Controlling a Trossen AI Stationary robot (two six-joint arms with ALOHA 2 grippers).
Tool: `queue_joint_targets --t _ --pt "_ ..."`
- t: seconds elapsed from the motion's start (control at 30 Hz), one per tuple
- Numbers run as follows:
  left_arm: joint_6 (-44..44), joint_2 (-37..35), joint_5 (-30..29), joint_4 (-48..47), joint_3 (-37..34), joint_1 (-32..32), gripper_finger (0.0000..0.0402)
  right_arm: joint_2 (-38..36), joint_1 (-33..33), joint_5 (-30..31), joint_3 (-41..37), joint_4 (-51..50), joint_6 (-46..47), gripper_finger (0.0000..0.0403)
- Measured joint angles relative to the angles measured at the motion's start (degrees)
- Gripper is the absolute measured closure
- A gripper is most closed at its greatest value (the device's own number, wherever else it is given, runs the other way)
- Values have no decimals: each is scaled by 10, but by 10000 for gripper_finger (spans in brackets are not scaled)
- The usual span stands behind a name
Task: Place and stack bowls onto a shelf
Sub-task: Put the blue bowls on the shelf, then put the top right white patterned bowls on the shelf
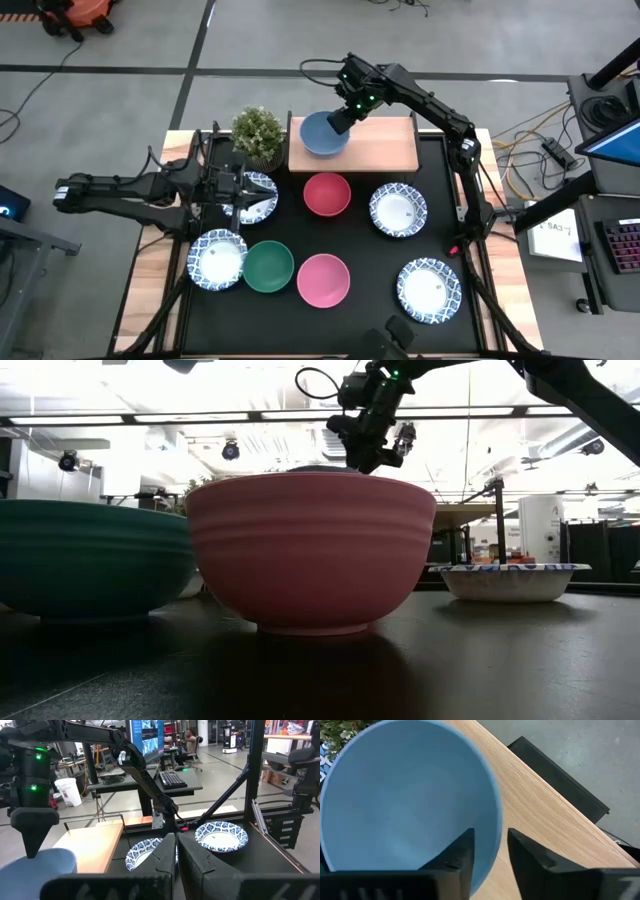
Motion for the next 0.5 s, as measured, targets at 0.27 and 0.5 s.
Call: queue_joint_targets --t 0.27,0.5 --pt "-6 1 0 1 0 0 402 -2 0 1 0 5 4 240" --pt "-16 1 0 1 0 0 402 -43 0 5 1 14 4 237"
